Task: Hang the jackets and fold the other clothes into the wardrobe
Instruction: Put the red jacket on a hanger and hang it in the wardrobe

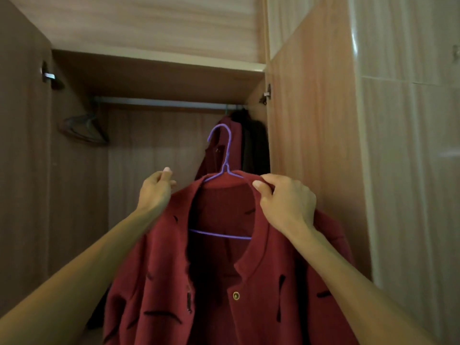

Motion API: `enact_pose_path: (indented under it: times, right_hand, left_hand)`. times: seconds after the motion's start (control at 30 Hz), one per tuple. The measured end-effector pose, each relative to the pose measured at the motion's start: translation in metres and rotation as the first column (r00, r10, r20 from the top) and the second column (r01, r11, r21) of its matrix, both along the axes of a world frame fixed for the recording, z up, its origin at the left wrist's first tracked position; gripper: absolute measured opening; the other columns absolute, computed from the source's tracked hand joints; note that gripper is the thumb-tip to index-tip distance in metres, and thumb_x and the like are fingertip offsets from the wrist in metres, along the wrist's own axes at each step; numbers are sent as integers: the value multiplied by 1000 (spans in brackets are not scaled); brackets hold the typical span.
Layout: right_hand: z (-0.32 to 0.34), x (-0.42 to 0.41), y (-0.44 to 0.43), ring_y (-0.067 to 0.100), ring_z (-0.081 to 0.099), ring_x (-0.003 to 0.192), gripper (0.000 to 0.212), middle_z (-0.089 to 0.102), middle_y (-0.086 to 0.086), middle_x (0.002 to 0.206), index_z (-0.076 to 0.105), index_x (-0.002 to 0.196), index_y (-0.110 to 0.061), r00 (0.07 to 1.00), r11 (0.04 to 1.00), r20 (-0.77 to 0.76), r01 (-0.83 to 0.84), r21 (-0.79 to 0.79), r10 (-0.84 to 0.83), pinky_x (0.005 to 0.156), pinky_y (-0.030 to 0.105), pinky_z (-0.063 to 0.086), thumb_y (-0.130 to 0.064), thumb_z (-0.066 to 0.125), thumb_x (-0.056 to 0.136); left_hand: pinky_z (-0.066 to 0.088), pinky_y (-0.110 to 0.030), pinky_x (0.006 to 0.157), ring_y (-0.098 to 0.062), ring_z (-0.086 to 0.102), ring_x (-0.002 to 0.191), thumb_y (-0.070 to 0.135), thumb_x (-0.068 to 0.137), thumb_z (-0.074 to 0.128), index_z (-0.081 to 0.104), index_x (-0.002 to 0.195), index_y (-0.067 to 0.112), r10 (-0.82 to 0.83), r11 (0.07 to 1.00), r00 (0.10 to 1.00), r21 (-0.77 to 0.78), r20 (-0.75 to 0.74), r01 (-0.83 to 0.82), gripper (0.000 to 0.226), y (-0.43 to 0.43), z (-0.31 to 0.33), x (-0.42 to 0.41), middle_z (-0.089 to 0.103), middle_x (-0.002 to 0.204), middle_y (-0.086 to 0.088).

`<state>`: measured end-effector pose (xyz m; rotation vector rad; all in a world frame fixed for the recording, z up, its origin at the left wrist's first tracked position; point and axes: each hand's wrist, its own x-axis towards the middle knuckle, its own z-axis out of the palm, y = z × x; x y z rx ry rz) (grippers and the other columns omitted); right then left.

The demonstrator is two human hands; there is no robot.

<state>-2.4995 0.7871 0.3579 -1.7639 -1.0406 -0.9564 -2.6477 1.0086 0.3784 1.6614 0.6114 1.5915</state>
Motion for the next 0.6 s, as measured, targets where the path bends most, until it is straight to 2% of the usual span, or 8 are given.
enact_pose_path:
  times: [0.17,0.27,0.4,0.53,0.6]
  right_hand:
    - [50,-11,90,30,63,95,27,71,2,96,67,105,-33,1000,1000,31,-6,12,5,72,33,43,-48,48,93]
    - [80,-8,140,30,63,98,27,71,1,98,67,106,-34,1000,1000,2,-3,11,3,77,34,45,-48,49,93]
    - [118,6,192,28,62,103,30,70,1,105,65,114,-34,998,998,-63,1,56,2,83,35,46,-49,50,92]
    - [153,26,233,29,60,106,29,69,3,108,67,112,-31,998,994,-61,17,108,-10,83,34,44,-46,51,93]
    - [169,43,258,29,61,105,29,70,3,107,67,111,-31,998,994,-49,37,107,-32,80,33,44,-46,51,92]
  left_hand:
    - [45,-37,87,-25,61,93,37,97,42,63,91,17,166,967,986,196,-9,-161,30,66,43,-8,67,91,-5]
    - [41,-33,79,-23,59,93,36,98,40,64,98,14,167,952,986,259,-2,-161,32,101,77,-9,65,93,-4]
    - [37,-29,80,-17,55,93,37,99,37,63,106,15,202,918,979,348,3,-190,35,137,113,-2,63,95,1]
    - [37,-29,76,-16,55,87,38,99,36,61,97,18,201,897,979,400,11,-189,33,171,136,19,59,80,8]
    - [37,-30,77,-16,55,86,37,99,35,60,91,20,169,898,985,407,29,-166,31,189,142,35,60,80,8]
